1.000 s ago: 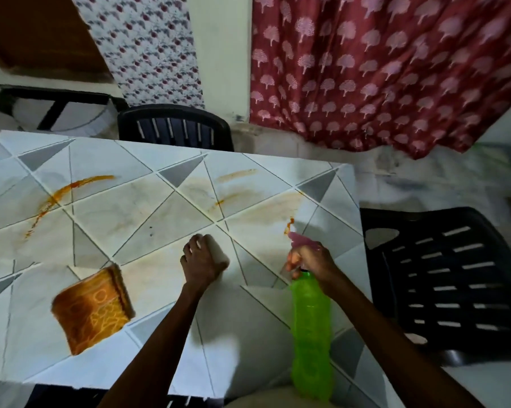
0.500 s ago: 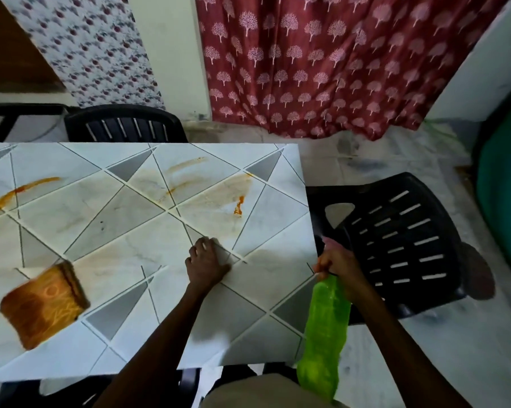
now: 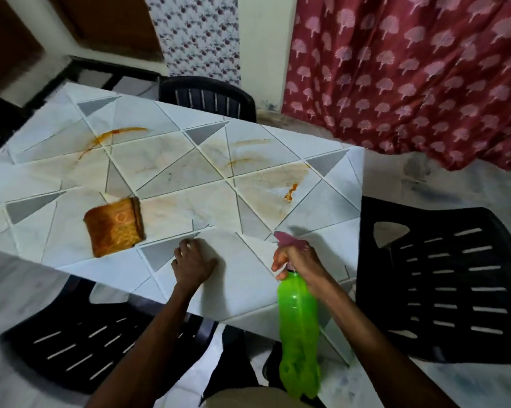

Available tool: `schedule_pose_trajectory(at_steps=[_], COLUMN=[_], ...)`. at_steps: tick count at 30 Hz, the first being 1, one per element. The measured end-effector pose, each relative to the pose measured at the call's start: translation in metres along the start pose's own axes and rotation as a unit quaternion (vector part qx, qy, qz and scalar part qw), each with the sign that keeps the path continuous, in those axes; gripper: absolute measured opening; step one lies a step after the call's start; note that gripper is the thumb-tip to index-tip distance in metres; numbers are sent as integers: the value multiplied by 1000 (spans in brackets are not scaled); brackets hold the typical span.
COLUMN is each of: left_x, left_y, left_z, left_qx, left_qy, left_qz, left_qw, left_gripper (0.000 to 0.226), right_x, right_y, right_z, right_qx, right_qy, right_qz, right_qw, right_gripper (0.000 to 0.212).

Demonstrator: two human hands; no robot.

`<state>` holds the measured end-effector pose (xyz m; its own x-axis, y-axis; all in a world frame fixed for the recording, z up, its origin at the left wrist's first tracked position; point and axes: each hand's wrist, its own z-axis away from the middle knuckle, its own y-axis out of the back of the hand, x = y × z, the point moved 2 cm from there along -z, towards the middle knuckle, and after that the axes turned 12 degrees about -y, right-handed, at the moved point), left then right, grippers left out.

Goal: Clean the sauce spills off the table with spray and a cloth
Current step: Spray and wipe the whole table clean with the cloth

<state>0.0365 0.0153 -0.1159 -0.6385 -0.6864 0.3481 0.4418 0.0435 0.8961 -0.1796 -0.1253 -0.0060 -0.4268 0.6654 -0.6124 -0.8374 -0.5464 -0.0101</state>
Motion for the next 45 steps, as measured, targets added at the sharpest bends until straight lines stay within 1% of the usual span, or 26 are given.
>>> schedule_pose_trajectory(at_steps=[1,3,4,7,8,11,14,17,18,20,22,23,25,27,29,31,32,33,34,35,38,42,45], left_x=[-11,-35,-48,-77,-85,-111,-136,-158,-163,-173,-178,-179,-179,-175,-165,-148,-133,-123,-110,-101,-77,-45,-27], left_y=[2,11,15,20,22,27,31,34,37,40,44,44,44,40,35,28,24,18,14,9,-2,-13,-20], left_z=[2,7,9,17,20,29,37,42,43,45,47,49,50,50,49,48,50,51,55,57,63,73,85], left_qx=[2,14,21,23,27,44,43,9,-8,-36,-50,-52,-54,-51,-41,-41,-45,-49,-56,-64,-81,-98,-94], left_qy=[10,25,24,21,24,16,17,18,12,-2,-8,-8,-14,-40,-62,-81,-104,-121,-134,-138,-147,-176,-179], left_qz=[3,21,25,10,11,2,0,23,24,19,14,14,11,15,31,29,27,28,26,26,22,2,15], left_qw=[1000,999,999,999,999,999,999,1000,1000,999,999,999,998,998,997,995,993,991,989,988,986,979,979], left_gripper=[83,76,73,73,74,80,88,105,110,113,116,117,118,117,114,111,111,111,111,111,110,108,105], right_x=[-2,-5,-5,2,5,23,46,67,72,81,89,93,98,99,93,82,78,76,76,78,100,134,129], right_y=[-12,-40,-55,-90,-99,-123,-145,-162,-164,-164,-159,-153,-142,-130,-115,-95,-81,-68,-57,-50,-41,-20,10], right_z=[-1,-2,-3,-2,-3,-5,0,9,9,8,6,7,10,14,17,21,25,27,31,35,48,61,64], right_qx=[-13,-44,-52,-47,-46,-58,-87,-129,-131,-121,-105,-99,-95,-79,-32,29,45,49,41,21,-46,-51,-33], right_qy=[7,24,31,40,36,17,-17,-30,-35,-45,-53,-56,-52,-37,-18,-3,-3,-10,-17,-25,-53,-77,-63], right_qz=[7,24,38,68,77,126,192,250,252,246,240,229,200,184,153,92,50,19,7,21,110,153,120], right_qw=[1000,998,997,996,995,990,977,959,958,961,964,967,974,979,988,995,998,999,999,999,991,984,990], right_gripper=[38,48,51,38,39,49,44,38,39,49,59,61,54,46,39,28,34,42,46,45,21,33,42])
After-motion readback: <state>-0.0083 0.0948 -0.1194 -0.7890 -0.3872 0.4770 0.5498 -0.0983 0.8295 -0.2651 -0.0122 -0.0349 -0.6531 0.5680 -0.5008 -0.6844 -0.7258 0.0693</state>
